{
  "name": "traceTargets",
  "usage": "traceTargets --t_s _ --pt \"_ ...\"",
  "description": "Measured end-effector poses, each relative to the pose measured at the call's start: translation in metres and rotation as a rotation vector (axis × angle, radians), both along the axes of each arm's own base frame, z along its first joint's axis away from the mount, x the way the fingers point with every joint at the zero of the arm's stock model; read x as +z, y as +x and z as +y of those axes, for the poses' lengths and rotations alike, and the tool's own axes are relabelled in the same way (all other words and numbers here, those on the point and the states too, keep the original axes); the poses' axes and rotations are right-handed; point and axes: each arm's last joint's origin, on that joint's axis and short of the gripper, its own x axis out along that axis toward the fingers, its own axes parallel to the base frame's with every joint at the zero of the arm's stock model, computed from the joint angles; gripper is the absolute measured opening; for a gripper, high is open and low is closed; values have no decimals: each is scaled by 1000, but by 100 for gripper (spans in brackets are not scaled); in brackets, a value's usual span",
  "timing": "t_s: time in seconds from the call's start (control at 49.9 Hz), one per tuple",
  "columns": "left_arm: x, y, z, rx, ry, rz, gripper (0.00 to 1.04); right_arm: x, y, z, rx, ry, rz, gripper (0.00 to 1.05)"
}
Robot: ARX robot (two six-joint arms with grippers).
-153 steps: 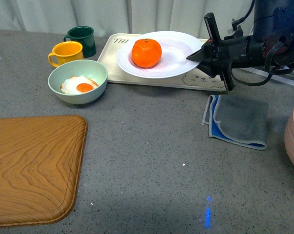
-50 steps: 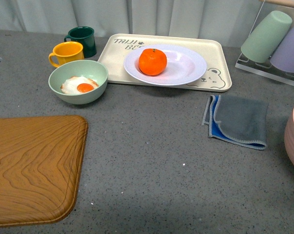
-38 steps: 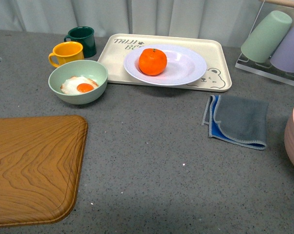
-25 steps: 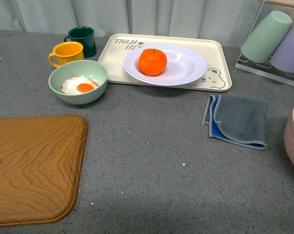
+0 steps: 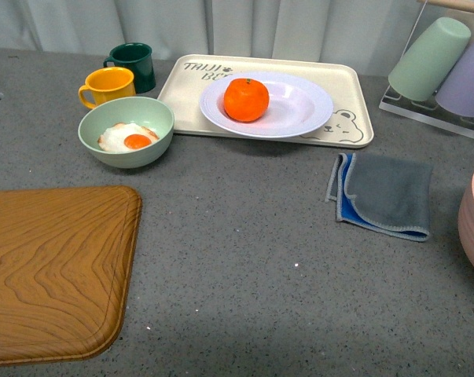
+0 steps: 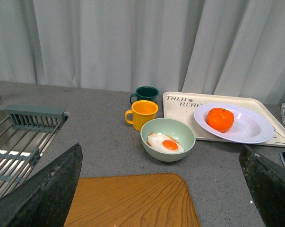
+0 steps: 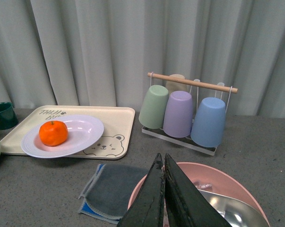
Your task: Place orange and plate with both arms
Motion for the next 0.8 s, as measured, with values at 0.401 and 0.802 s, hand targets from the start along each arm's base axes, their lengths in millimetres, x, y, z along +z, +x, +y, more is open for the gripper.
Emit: traceTargets --t_s 0.401,0.802 --pt "0 0 0 0 0 0 98 -5 -13 0 3 -1 36 1" --pt "0 0 0 0 0 0 98 -3 -16 0 3 -2 6 21"
